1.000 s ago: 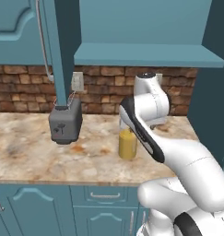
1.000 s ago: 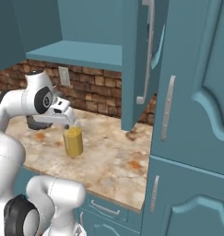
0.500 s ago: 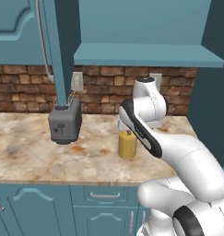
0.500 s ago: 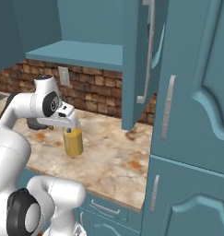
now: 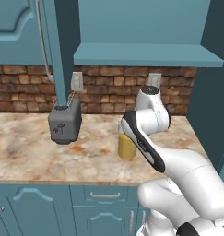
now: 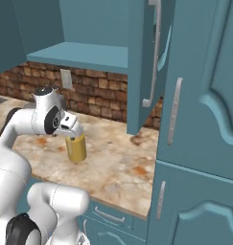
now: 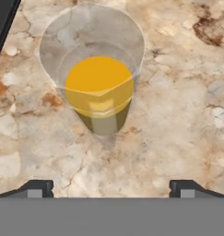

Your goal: There is a tray on the dining counter. Grab the cup, mug, and pitcher and place them on the tray. The pitcher may be placed next to the tray if it cannot fit the tray.

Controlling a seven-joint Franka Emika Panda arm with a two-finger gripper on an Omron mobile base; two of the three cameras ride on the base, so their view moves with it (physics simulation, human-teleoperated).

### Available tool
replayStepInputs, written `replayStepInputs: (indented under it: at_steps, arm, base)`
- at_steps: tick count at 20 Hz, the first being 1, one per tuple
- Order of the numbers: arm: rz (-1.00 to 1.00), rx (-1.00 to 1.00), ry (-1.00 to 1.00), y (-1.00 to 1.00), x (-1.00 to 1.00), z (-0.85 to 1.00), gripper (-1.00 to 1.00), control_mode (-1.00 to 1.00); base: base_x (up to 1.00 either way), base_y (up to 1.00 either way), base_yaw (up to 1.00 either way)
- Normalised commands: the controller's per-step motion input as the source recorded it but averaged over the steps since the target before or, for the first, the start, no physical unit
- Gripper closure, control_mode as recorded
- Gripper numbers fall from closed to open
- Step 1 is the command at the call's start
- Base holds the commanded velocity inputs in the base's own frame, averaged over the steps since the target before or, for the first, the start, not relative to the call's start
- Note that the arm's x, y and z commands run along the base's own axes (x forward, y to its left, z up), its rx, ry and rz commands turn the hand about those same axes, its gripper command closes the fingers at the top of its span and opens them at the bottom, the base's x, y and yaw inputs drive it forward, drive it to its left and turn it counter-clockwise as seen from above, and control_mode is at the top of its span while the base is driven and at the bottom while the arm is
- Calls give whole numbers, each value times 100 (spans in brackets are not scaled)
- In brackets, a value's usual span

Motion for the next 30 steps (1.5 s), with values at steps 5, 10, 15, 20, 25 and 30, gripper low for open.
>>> replayStepInputs:
  at_steps: [5, 10, 15, 20, 25, 30]
  arm:
    - [0, 0, -2, 0, 28, 0, -100, -100]
    - [0, 0, 0, 0, 27, -2, -100, -100]
    - [3, 0, 0, 0, 8, -21, -100, -100]
    - [3, 0, 0, 0, 0, -26, -100, -100]
    - [3, 0, 0, 0, 4, -18, -100, -100]
    - [3, 0, -1, 1, 11, -12, -100, -100]
  base:
    - [0, 0, 0]
    - [0, 0, 0]
    - [0, 0, 0]
    - [0, 0, 0]
    - [0, 0, 0]
    - [0, 0, 0]
